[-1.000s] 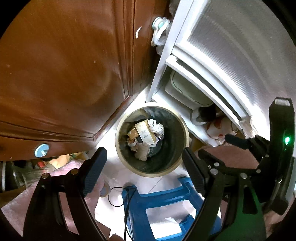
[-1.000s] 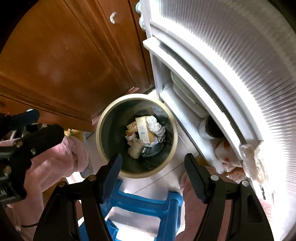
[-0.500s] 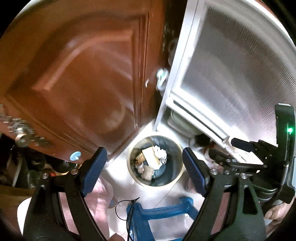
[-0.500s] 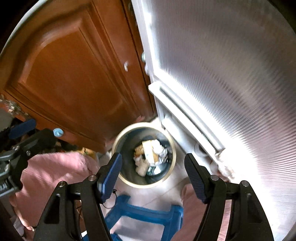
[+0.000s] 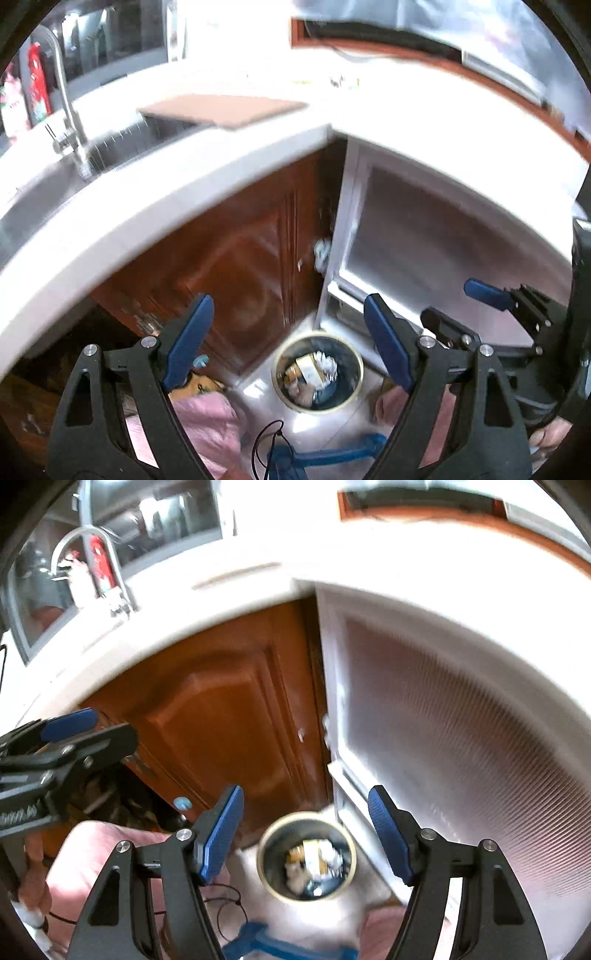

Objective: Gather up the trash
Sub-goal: 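Raise both tools back up toward the remaining trash on the counter, then grasp the green cup with the left tool while the right tool grasps the clear plastic bag, then carry the green cup and plastic bag down over the trash bin, then open both tools over the bin, dropping the cup and bag inside, then raise both tools back up to the counter corner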

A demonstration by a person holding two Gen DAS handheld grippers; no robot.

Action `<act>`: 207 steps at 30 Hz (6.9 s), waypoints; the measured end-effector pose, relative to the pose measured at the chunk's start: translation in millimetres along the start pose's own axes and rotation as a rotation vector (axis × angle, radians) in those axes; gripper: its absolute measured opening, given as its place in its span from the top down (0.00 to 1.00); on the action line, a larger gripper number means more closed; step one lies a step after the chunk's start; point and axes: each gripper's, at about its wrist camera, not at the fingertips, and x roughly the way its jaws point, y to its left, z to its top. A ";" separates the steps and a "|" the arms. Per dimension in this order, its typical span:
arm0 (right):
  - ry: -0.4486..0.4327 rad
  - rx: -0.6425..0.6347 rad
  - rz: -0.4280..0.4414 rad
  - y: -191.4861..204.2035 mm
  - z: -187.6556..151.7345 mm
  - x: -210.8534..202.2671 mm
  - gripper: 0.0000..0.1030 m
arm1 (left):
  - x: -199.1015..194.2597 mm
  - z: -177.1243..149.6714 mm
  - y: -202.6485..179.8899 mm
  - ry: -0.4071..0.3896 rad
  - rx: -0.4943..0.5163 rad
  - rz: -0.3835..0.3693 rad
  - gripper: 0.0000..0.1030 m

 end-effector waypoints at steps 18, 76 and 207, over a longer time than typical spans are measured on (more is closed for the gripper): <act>-0.208 0.018 0.007 -7.4 205.4 -152.0 0.22 | -125.1 190.3 11.4 -0.169 0.054 0.064 0.21; 0.107 0.353 -0.091 -291.8 535.2 312.1 0.46 | 461.0 503.6 -122.4 0.193 0.913 -0.101 0.21; 0.501 0.212 -0.026 -50.4 -74.6 249.2 0.34 | 239.0 -124.9 3.0 0.545 -0.066 -0.136 0.11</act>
